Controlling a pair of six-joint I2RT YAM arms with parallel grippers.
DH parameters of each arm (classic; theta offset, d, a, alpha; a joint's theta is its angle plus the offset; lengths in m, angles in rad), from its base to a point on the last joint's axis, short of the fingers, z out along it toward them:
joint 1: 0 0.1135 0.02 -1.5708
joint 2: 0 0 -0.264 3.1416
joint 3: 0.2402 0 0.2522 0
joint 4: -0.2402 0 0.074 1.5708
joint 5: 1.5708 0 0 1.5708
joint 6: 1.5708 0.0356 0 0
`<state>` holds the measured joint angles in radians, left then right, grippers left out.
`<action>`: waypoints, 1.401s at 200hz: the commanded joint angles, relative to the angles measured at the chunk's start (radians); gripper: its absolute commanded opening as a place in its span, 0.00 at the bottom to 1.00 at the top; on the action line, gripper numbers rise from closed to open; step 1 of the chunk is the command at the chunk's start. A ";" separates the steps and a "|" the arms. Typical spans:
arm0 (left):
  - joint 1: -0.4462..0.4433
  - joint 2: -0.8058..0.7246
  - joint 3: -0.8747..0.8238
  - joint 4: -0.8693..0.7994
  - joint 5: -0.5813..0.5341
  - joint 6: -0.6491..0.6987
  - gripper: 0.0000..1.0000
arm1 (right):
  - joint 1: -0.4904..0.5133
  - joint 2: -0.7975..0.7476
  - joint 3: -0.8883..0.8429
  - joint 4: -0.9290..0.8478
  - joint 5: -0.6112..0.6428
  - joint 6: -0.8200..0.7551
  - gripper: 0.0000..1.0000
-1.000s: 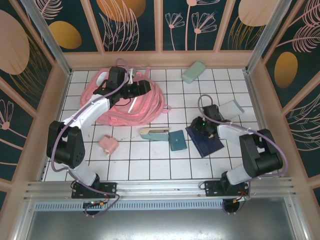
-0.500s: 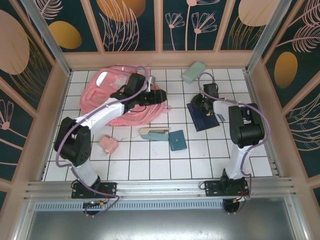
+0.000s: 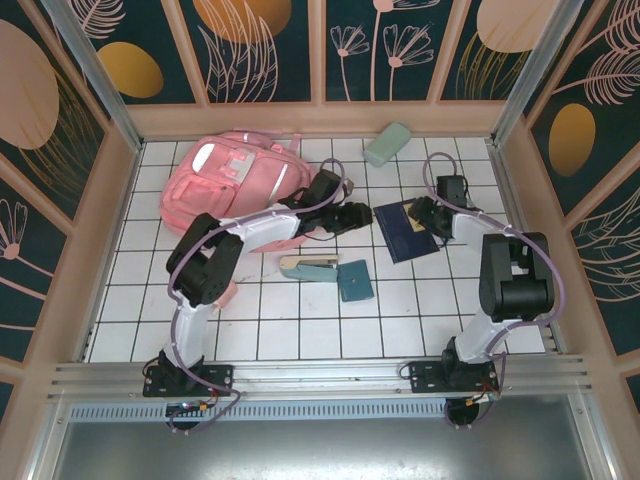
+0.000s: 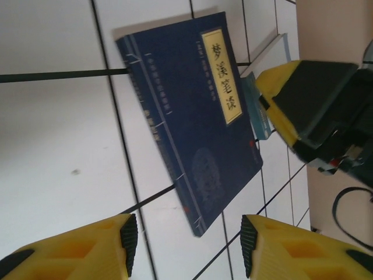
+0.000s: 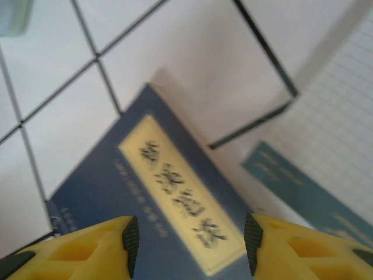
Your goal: Pack the student bag
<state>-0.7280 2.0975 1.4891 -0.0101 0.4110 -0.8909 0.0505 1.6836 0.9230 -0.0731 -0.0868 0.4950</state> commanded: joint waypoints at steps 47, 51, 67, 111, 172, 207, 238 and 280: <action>-0.020 0.092 0.063 0.063 0.030 -0.086 0.51 | -0.007 0.058 -0.044 -0.010 0.002 -0.052 0.54; -0.021 0.095 0.061 0.062 0.028 -0.087 0.51 | -0.007 0.059 -0.044 -0.013 0.012 -0.055 0.54; -0.020 0.102 0.059 0.049 0.017 -0.083 0.51 | -0.007 0.061 -0.053 -0.021 0.047 -0.054 0.54; -0.021 0.119 0.050 0.042 0.006 -0.065 0.51 | 0.043 0.042 -0.069 -0.022 -0.095 -0.012 0.52; -0.018 0.136 0.067 -0.003 -0.018 -0.019 0.50 | 0.126 -0.032 -0.045 -0.044 -0.086 0.044 0.53; -0.019 0.121 0.050 -0.035 -0.073 -0.015 0.49 | 0.114 -0.015 -0.010 -0.074 -0.045 -0.018 0.54; -0.019 0.084 0.012 -0.037 -0.133 -0.017 0.50 | 0.108 0.036 -0.015 -0.060 -0.059 -0.039 0.53; -0.018 0.130 0.025 -0.070 -0.121 -0.049 0.50 | 0.118 0.075 -0.044 -0.027 -0.088 -0.035 0.51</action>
<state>-0.7483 2.2192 1.5185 -0.0353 0.3077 -0.9260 0.1635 1.7226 0.8894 -0.1089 -0.1577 0.4755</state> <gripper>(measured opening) 0.498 0.521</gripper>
